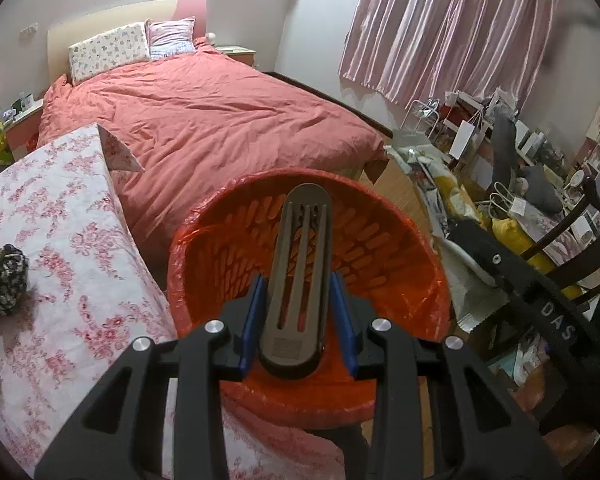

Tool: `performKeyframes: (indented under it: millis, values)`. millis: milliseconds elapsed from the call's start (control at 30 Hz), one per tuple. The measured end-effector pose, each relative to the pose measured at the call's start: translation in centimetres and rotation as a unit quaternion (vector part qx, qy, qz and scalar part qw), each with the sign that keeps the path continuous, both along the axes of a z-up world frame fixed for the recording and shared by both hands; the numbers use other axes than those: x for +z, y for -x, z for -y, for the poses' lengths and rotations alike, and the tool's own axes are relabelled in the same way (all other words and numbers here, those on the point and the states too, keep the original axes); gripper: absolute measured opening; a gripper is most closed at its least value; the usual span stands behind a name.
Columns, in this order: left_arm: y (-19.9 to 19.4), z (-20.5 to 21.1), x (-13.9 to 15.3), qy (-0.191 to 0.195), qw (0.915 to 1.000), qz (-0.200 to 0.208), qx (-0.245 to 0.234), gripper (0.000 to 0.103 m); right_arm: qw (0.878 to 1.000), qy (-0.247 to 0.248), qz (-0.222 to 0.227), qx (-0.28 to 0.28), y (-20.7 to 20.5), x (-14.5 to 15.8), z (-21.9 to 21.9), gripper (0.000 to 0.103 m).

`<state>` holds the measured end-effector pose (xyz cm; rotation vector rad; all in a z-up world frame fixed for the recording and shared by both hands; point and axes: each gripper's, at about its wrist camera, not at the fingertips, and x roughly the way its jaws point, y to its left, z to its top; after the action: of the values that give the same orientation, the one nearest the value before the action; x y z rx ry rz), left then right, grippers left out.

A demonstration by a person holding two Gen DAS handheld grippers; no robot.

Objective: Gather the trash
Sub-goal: 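Open both tools over the orange basket to drop the wrapper and strip, then move both open tools back toward the pile on the table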

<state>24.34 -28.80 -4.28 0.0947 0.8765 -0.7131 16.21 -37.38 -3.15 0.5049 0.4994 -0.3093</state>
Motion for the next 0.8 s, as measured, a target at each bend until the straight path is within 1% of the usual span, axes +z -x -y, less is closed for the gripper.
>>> performKeyframes:
  millis: [100,133,167,200,233,267,333,467,633,800]
  values:
    - [-0.4,0.1,-0.7,-0.006,0.9999,-0.008,0.008,0.034,1.000,-0.008,-0.001,0.001,-0.2,-0.4,0.9,0.027]
    - [-0.6,0.0,-1.0,-0.008,0.9999,-0.009,0.012,0.034,1.000,-0.008,-0.002,0.002,-0.3,-0.6,1.1,0.031]
    - [-0.7,-0.1,-1.0,-0.010,0.9998,-0.010,0.014,0.038,1.000,-0.008,-0.002,0.002,-0.4,-0.7,1.1,0.032]
    - [-0.8,-0.3,-1.2,-0.012,0.9997,-0.011,0.017,0.047,1.000,-0.009,-0.002,0.004,-0.5,-0.8,1.2,0.041]
    - [-0.9,-0.7,-1.3,-0.013,0.9996,-0.012,0.024,0.052,1.000,-0.011,-0.005,0.007,-0.5,-0.9,1.3,0.054]
    - [-1.0,-1.0,-1.3,-0.012,0.9995,-0.011,0.028,0.055,1.000,-0.009,-0.006,0.007,-0.4,-0.9,1.2,0.058]
    - [-1.1,-1.9,-1.0,-0.014,0.9993,-0.005,0.034,0.056,1.000,-0.004,-0.009,0.005,-0.3,-0.8,1.0,0.059]
    - [-1.2,-4.5,-0.1,-0.018,0.9980,0.014,0.058,0.060,1.000,-0.002,-0.009,0.001,0.1,-0.2,0.9,0.059]
    - [-1.0,-7.6,0.8,-0.021,0.9960,0.026,0.083,0.062,1.000,0.012,-0.007,0.002,0.2,0.9,0.1,0.059]
    - [-0.9,-11.9,1.5,-0.024,0.9926,0.037,0.113,0.062,1.000,0.022,-0.007,0.008,-0.1,1.5,-1.2,0.059]
